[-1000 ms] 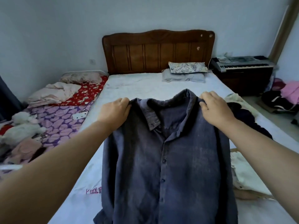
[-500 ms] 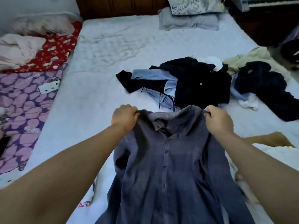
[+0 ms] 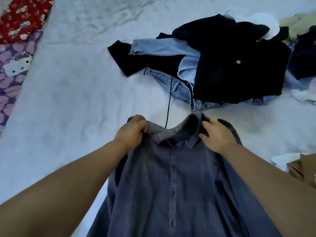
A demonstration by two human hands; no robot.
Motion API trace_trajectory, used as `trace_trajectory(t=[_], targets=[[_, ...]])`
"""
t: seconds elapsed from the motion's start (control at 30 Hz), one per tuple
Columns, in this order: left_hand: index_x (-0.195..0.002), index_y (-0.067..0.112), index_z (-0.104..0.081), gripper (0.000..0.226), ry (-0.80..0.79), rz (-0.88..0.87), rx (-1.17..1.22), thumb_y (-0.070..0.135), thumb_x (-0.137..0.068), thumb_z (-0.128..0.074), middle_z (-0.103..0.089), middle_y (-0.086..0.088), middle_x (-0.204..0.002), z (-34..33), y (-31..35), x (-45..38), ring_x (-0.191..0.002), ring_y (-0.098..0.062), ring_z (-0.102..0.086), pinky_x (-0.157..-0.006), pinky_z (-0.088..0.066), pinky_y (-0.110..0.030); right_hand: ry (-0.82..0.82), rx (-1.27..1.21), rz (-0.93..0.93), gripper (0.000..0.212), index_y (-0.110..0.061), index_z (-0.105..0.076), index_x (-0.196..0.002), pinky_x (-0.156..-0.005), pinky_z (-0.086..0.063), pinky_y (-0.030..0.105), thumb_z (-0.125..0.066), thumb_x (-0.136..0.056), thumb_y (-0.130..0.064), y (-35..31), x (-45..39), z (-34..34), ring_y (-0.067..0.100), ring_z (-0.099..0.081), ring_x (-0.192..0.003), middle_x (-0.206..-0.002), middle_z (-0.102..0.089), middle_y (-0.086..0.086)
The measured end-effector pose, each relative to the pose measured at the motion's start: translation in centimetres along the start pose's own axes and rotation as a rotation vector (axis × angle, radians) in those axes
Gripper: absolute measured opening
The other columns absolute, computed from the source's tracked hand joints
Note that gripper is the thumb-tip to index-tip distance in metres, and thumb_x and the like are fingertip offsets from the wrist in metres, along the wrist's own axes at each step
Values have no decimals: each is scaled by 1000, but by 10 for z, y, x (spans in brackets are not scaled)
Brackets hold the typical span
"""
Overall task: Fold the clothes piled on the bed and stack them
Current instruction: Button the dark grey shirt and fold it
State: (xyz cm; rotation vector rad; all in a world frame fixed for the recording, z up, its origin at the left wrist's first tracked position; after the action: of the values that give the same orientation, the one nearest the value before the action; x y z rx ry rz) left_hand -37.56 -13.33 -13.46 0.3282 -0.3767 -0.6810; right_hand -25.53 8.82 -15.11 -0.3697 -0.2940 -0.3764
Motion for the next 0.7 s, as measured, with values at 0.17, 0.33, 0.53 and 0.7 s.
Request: trace_trajectory(t=[0.17, 0.33, 0.53, 0.7], targets=[[-135, 18, -45, 43, -55, -17, -250, 9, -93, -46, -39, 0, -139, -25, -20, -23, -115, -24, -48, -79, -44, -34, -18, -19, -29, 51, -15, -36, -141, -93, -44, 38, -51, -95, -30, 15, -33, -10, 30, -45, -121, -136, -35, 6], [-132, 8, -43, 36, 37, 157, -205, 22, -100, -41, -40, -11, -136, -12, -33, -46, -104, -34, -54, -79, -45, -40, 19, -28, -19, 43, -17, -38, -138, -84, -43, 35, -44, -98, -31, 21, -59, -1, 29, -50, -110, -131, -37, 5], [-111, -1, -54, 32, 196, 312, -206, 23, -102, -35, -49, -20, -117, 12, -43, -86, -97, -39, -54, -75, -39, -40, 35, -105, -3, 41, -6, -45, -132, -95, -37, 34, -43, -99, -30, 19, -87, 3, 32, -45, -118, -137, -36, 10], [-140, 8, -36, 44, 44, 296, -32, 23, -99, -43, -26, -18, -149, -30, -49, -90, -126, -37, -41, -97, -38, -41, -24, -203, -2, 70, -11, -13, -150, -109, -27, 34, -52, -96, -31, 13, -84, -14, 31, -24, -140, -157, -4, 11]])
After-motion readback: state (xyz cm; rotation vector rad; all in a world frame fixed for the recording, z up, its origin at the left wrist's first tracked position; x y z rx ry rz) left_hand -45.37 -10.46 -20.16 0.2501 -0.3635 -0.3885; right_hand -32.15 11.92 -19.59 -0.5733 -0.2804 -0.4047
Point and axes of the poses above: each hand's wrist, its own x-axis away from the middle knuckle, its own z-axis out of the back of the hand, y = z × x, the point moved 9 cm from there along -x, towards the middle knuckle
